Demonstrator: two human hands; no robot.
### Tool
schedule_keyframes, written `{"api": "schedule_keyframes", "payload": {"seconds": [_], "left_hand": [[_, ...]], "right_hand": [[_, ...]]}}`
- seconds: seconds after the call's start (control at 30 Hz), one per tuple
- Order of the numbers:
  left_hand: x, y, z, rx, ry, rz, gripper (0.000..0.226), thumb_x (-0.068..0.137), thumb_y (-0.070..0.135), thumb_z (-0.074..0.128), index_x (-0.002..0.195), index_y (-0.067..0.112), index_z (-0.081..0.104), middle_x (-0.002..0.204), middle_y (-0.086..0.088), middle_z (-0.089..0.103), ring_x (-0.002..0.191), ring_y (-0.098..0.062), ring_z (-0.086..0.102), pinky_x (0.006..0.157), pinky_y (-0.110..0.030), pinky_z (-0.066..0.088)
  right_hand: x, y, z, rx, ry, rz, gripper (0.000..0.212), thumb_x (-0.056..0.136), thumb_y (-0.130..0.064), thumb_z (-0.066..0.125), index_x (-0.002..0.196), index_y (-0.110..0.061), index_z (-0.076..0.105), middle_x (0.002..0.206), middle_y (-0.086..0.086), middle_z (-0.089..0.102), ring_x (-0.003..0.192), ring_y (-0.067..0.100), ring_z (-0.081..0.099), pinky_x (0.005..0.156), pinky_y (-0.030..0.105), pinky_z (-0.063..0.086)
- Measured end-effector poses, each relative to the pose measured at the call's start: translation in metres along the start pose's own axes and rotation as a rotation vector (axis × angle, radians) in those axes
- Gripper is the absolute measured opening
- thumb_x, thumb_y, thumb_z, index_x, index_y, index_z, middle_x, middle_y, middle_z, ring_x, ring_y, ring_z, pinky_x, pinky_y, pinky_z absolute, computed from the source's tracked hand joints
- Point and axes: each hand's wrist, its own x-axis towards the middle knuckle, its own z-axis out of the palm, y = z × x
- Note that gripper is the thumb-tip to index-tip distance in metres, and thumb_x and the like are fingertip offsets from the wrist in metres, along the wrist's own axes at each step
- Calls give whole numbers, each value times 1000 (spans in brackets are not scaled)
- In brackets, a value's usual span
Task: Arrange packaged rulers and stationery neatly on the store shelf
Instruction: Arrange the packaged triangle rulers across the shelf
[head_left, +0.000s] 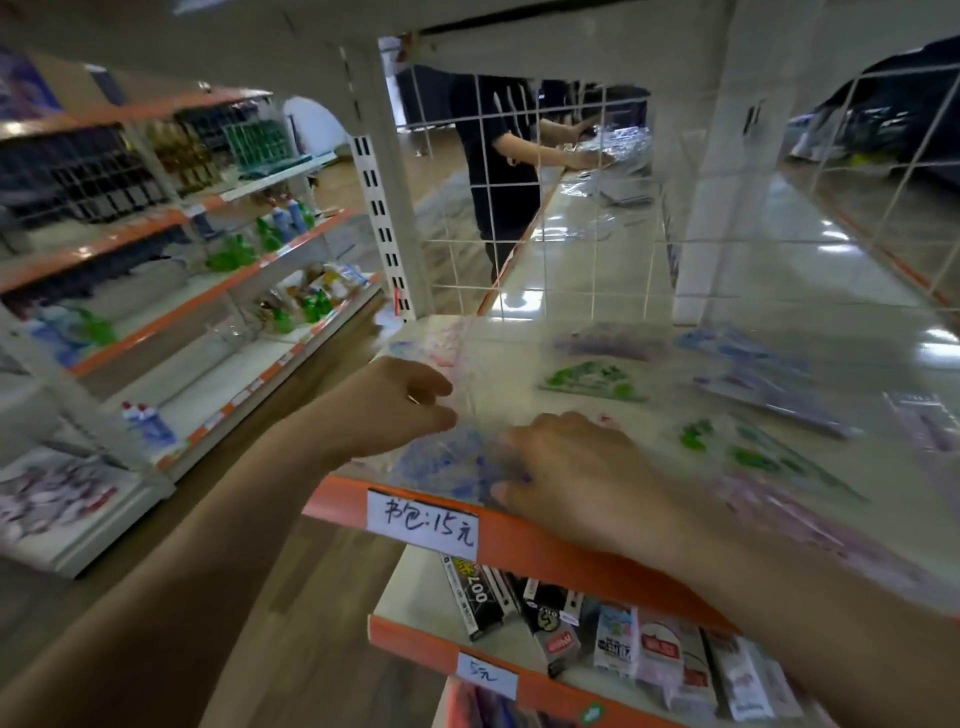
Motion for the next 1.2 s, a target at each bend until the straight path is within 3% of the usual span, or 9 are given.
{"api": "schedule_keyframes", "payload": {"seconds": [0.13,0.2,0.27,0.4,0.63,0.77,0.93,1.07,1.2], "left_hand": [[-19,-12,6,146,-9,-42,67,80,43,69,140,27,42,138,-1,49,118,-17,51,91,-26,40],[-23,-13,10,146,-48,-56,76,79,44,69,143,27,33,140,0,47,116,-18,52,95,-31,43],[-24,-13,13,138,-86,-63,77,79,43,70,142,27,31,134,-1,50,107,-17,54,92,-32,46],[-19,-19,17,223,-79,-98,84,74,52,71,143,28,30,139,-3,45,115,-21,50,98,-41,46],[-14,-19,15,272,-123,-110,86,74,54,70,145,28,28,139,-3,38,121,-22,46,100,-41,45],[-13,-17,17,280,-120,-87,81,76,52,69,144,26,33,136,-2,38,121,-21,43,100,-42,45],[-12,-19,22,224,-100,-37,80,74,47,73,142,24,38,135,-1,38,123,-20,42,101,-42,44],[-13,-19,22,203,-105,-18,78,74,43,74,141,25,39,136,-1,38,123,-20,41,102,-40,43],[-14,-17,22,204,-111,-5,75,75,42,74,140,25,39,132,-1,39,120,-19,43,101,-38,43]], "right_hand": [[3,-5,3,-35,5,-42,38,92,-43,46,124,-23,51,121,3,52,115,24,46,79,34,36],[5,-3,1,-24,-21,-48,41,91,-44,49,126,-23,50,122,3,50,116,24,45,82,34,37],[8,-5,0,13,-53,-56,37,90,-41,53,123,-22,51,118,4,50,113,25,47,79,32,37],[13,-8,-2,61,-120,-55,39,90,-36,56,125,-21,50,117,6,50,110,26,48,80,33,38],[28,-10,-12,35,-288,4,45,81,-44,64,118,-20,54,114,3,55,102,21,51,74,29,41],[33,-10,-17,63,-346,15,44,77,-43,68,112,-18,58,108,2,60,96,20,57,78,34,48],[28,-9,-17,71,-328,22,48,78,-41,67,119,-19,53,110,2,55,98,19,55,81,34,48],[21,-9,-16,28,-276,37,56,81,-50,61,127,-22,46,120,2,49,108,21,49,81,32,43],[12,-10,-15,-61,-226,33,51,86,-51,54,126,-20,47,121,3,51,107,23,48,74,30,35]]}}
